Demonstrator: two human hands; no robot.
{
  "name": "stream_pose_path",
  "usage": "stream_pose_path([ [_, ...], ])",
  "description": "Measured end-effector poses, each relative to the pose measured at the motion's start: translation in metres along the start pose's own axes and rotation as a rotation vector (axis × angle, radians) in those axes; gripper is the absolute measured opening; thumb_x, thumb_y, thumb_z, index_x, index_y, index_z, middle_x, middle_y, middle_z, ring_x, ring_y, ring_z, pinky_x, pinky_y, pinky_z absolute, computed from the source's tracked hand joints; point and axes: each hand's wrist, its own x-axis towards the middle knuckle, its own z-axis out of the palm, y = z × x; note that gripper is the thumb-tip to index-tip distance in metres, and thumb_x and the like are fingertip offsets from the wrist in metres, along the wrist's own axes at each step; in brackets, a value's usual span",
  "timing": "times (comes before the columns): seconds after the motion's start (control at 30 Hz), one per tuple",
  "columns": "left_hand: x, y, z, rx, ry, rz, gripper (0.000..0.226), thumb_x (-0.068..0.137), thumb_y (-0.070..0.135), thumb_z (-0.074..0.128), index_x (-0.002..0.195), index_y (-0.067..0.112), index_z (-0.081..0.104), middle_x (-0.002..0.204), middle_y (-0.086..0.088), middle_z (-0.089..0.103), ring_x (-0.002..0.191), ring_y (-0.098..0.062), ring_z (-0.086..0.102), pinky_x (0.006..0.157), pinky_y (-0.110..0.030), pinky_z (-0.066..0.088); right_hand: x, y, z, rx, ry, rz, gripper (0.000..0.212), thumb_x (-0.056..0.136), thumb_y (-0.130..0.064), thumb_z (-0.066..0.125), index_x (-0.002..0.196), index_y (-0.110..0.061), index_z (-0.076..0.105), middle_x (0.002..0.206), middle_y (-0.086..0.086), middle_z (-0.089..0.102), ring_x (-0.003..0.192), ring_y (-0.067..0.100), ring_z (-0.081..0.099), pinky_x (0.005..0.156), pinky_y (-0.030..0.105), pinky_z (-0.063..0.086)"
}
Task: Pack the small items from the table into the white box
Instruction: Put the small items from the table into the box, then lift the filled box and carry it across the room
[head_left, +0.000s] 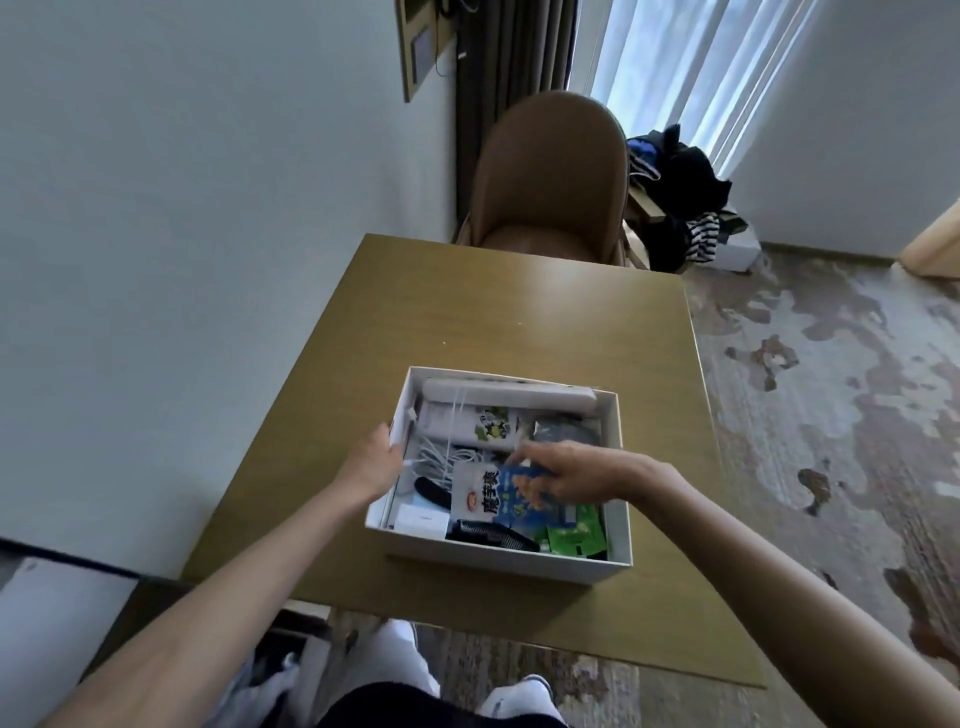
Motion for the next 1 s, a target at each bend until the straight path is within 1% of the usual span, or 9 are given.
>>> stream_pose_path([
  [0.07, -0.003, -0.003, 0.000, 0.030, 0.002, 0.003, 0.046, 0.100, 0.023, 0.034, 0.141, 0.003, 0.032, 0.100, -0.013, 0.061, 0.071, -0.020, 0.059, 0.054, -0.030, 0.046, -0.002, 0.000, 0.012, -0.102, 0.005, 0.021, 0.036, 0.094, -0.019, 0.054, 0.126, -0.034, 0.049, 0.112, -0.005, 0.058, 0.094, 0.008, 0.060, 0.068, 0.022, 0.048],
  [0.13, -0.001, -0.004, 0.000, 0.068, 0.012, 0.018, 0.043, 0.098, 0.019, 0.035, 0.139, 0.004, 0.035, 0.090, -0.007, 0.057, 0.062, -0.015, 0.054, 0.048, -0.027, 0.040, -0.008, 0.003, 0.020, -0.166, 0.222, 0.021, 0.031, 0.093, -0.024, 0.057, 0.123, -0.031, 0.055, 0.114, -0.007, 0.059, 0.097, 0.007, 0.057, 0.073, 0.020, 0.046],
  [0.27, 0.003, -0.008, 0.000, 0.147, -0.026, 0.018, 0.048, 0.095, 0.023, 0.039, 0.138, 0.003, 0.036, 0.126, -0.021, 0.055, 0.106, -0.033, 0.058, 0.082, -0.038, 0.048, -0.028, 0.011, 0.035, -0.180, 0.908, 0.142, 0.038, 0.089, -0.024, 0.063, 0.126, -0.021, 0.057, 0.122, 0.001, 0.055, 0.111, 0.020, 0.050, 0.086, 0.037, 0.049],
  [0.33, 0.003, -0.009, 0.001, 0.157, -0.055, 0.019, 0.053, 0.096, 0.031, 0.039, 0.140, 0.002, 0.034, 0.133, -0.021, 0.052, 0.106, -0.032, 0.056, 0.081, -0.038, 0.044, -0.034, 0.018, 0.046, -0.172, 1.025, 0.320, 0.057, 0.087, -0.025, 0.067, 0.139, -0.015, 0.045, 0.131, 0.014, 0.049, 0.117, 0.031, 0.048, 0.093, 0.047, 0.048],
  [0.43, 0.001, -0.013, 0.000, 0.207, -0.114, 0.019, 0.053, 0.098, 0.036, 0.037, 0.139, 0.003, 0.035, 0.135, -0.020, 0.051, 0.107, -0.032, 0.055, 0.079, -0.035, 0.040, -0.036, 0.026, 0.064, 0.197, 0.885, 0.567, 0.063, 0.090, -0.026, 0.063, 0.145, -0.017, 0.033, 0.134, 0.017, 0.049, 0.119, 0.035, 0.052, 0.093, 0.047, 0.048],
  [0.53, 0.000, -0.019, -0.004, 0.241, -0.188, 0.025, 0.057, 0.097, 0.041, 0.040, 0.138, 0.003, 0.035, 0.139, -0.020, 0.047, 0.122, -0.035, 0.049, 0.091, -0.036, 0.042, -0.030, 0.032, 0.077, 0.463, 0.820, 0.682, 0.031, 0.091, -0.020, 0.054, 0.119, -0.012, 0.060, 0.110, 0.015, 0.067, 0.100, 0.033, 0.064, 0.084, 0.046, 0.056],
  [0.73, 0.007, -0.010, -0.010, 0.167, -0.186, -0.003, 0.059, 0.094, 0.041, 0.044, 0.137, 0.002, 0.036, 0.133, -0.018, 0.051, 0.114, -0.033, 0.053, 0.093, -0.041, 0.047, -0.026, 0.034, 0.079, 0.444, 0.811, 0.818, 0.020, 0.090, -0.030, 0.055, 0.090, -0.011, 0.059, 0.090, 0.012, 0.064, 0.079, 0.029, 0.060, 0.068, 0.034, 0.051],
  [0.9, 0.009, -0.002, -0.013, 0.181, -0.174, -0.044, 0.065, 0.092, 0.048, 0.049, 0.135, -0.001, 0.039, 0.128, -0.019, 0.055, 0.109, -0.034, 0.057, 0.085, -0.036, 0.048, -0.023, 0.038, 0.071, 0.450, 0.756, 0.833, 0.022, 0.085, -0.036, 0.056, 0.089, -0.015, 0.056, 0.089, 0.009, 0.058, 0.085, 0.032, 0.060, 0.072, 0.032, 0.048],
  [1.0, 0.002, 0.003, -0.016, 0.249, -0.098, 0.004, 0.029, 0.091, 0.024, 0.051, 0.109, 0.001, 0.053, 0.101, -0.018, 0.063, 0.088, -0.034, 0.060, 0.074, -0.038, 0.053, -0.024, 0.040, 0.065, 0.402, 0.722, 0.791, 0.021, 0.085, -0.035, 0.054, 0.088, -0.014, 0.055, 0.087, 0.009, 0.058, 0.078, 0.029, 0.055, 0.068, 0.031, 0.045],
])
